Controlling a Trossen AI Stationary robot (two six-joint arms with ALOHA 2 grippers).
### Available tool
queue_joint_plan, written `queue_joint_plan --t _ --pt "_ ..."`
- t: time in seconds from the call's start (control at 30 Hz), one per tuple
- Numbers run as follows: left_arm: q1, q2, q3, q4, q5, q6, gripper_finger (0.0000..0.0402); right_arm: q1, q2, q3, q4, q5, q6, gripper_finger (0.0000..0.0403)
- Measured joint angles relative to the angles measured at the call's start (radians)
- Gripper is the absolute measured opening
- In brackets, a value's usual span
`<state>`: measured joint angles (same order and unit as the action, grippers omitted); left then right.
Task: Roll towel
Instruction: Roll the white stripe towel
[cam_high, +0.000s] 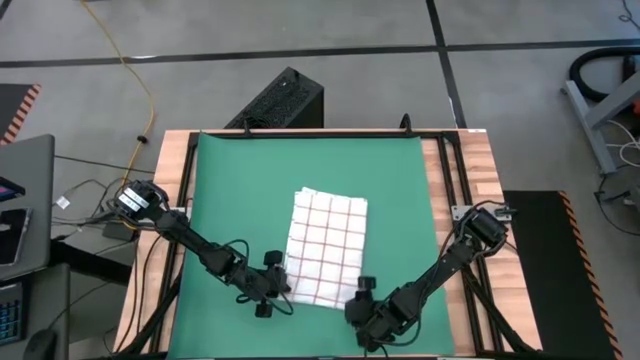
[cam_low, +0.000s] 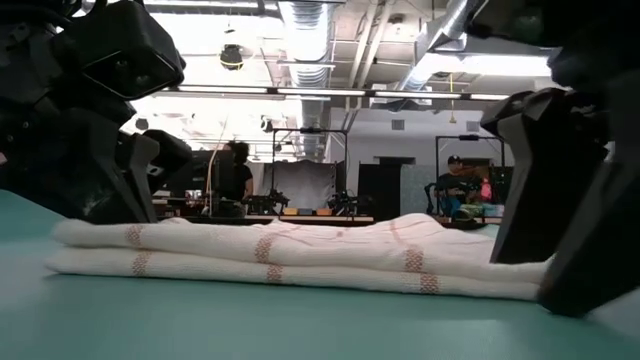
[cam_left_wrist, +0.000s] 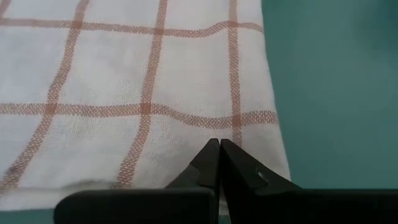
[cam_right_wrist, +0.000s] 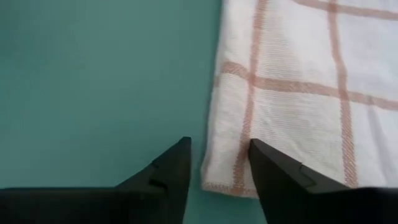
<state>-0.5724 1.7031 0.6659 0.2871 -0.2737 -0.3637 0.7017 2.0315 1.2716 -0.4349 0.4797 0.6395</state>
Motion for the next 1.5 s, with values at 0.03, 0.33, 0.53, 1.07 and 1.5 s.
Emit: queue_joint_plan --t 0.03,0.33,0.53,1.07,1.5 --pt "0.0 0.0 0.0 0.0 0.0 0.009 0.0 0.0 0.0 0.0 -0.013 0.0 0.019 0.0172" --pt "-0.013 -0.044 0.007 0.002 -0.002 0.036 0.0 -0.003 0.0 -0.002 -0.055 0.002 0.091 0.0038" --pt "-0.069 -0.194 0.033 -0.152 -0.05 0.15 0.0 -0.003 0.001 -0.003 -0.051 -0.007 0.12 0.0027" --pt "-0.062 -0.167 0.032 -0.157 0.106 0.562 0.0153 -0.003 0.002 -0.005 -0.029 -0.029 0.112 0.0025" --pt "-0.054 -0.015 0.03 -0.081 -0.064 0.67 0.0224 -0.001 0.003 -0.005 -0.016 -0.031 0.113 0.0023"
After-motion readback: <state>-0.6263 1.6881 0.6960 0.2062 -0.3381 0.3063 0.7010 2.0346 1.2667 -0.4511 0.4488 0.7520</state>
